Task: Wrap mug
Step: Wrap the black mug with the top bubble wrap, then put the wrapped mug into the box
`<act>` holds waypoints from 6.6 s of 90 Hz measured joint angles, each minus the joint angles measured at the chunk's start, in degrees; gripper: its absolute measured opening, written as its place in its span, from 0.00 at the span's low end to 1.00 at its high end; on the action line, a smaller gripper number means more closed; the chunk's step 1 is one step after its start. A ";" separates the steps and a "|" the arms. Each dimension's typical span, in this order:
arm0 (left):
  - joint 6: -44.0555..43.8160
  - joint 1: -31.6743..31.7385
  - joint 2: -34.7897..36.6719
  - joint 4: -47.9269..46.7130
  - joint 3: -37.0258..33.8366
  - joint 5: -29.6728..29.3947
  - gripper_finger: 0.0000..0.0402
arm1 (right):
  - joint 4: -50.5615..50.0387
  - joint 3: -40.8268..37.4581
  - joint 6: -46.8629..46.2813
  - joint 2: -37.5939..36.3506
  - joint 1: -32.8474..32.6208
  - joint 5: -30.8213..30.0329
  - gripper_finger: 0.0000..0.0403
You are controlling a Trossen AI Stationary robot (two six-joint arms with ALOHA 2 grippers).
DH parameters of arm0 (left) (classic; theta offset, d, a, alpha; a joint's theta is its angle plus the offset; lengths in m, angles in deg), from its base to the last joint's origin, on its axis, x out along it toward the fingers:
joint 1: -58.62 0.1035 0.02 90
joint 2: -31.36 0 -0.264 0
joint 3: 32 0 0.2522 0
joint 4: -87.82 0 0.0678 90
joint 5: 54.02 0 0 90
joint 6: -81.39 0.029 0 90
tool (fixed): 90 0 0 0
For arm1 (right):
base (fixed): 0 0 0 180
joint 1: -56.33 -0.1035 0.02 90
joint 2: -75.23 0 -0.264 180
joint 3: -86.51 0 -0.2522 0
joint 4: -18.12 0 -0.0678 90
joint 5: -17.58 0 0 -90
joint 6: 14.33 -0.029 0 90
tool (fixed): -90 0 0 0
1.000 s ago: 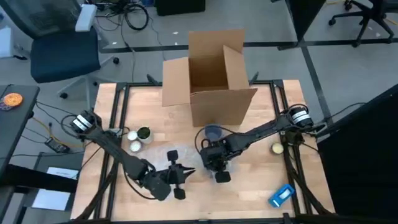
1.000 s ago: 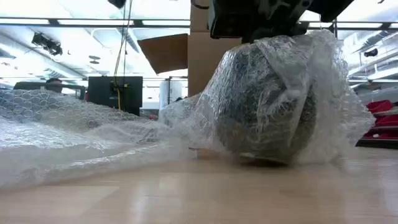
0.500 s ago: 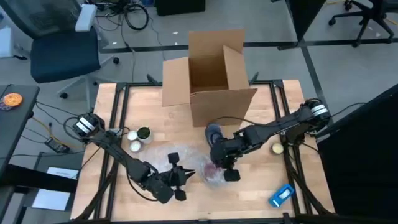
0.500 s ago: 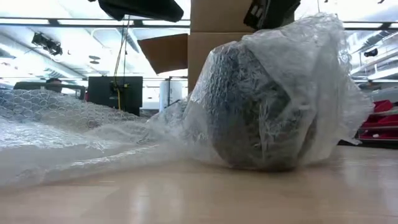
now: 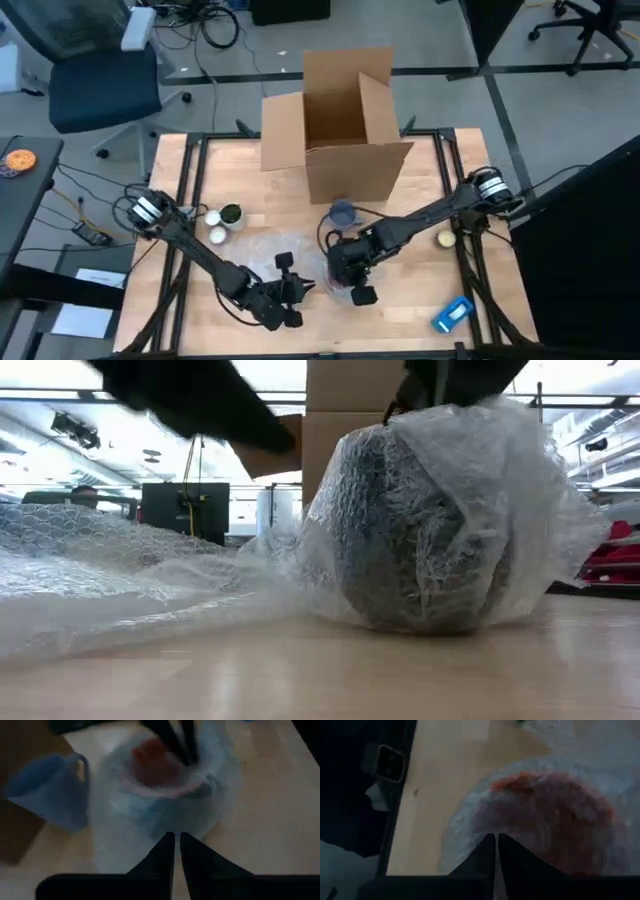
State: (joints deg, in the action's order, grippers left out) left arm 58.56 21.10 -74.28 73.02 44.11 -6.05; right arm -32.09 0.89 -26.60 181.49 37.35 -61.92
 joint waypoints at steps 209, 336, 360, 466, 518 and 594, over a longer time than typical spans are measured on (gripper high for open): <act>8.63 8.92 -1.62 2.97 0.00 7.14 0.04 | -7.97 -0.62 -0.24 -6.82 -0.12 -0.19 0.00; 9.31 9.03 -1.62 4.45 0.02 6.02 0.04 | 1.05 -3.40 4.47 -2.55 0.51 3.95 0.00; 10.17 9.04 -1.62 4.56 0.02 4.37 0.04 | 2.04 -4.70 4.81 -2.01 2.34 1.93 0.00; 19.82 9.73 -2.84 8.90 0.02 10.03 0.04 | -0.08 -6.19 -21.26 -5.22 -9.66 -19.12 0.35; 24.06 8.92 9.13 -6.53 0.02 -3.31 0.04 | 13.63 -15.15 -13.92 -5.14 -2.67 -8.56 0.22; 29.93 7.88 25.81 -25.33 0.00 -14.36 0.04 | 16.93 3.02 -9.56 -14.26 -10.23 -6.96 0.04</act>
State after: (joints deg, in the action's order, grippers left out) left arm 88.49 28.99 -48.47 47.69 44.11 -20.41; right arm -15.16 3.91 -36.15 167.23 27.12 -68.88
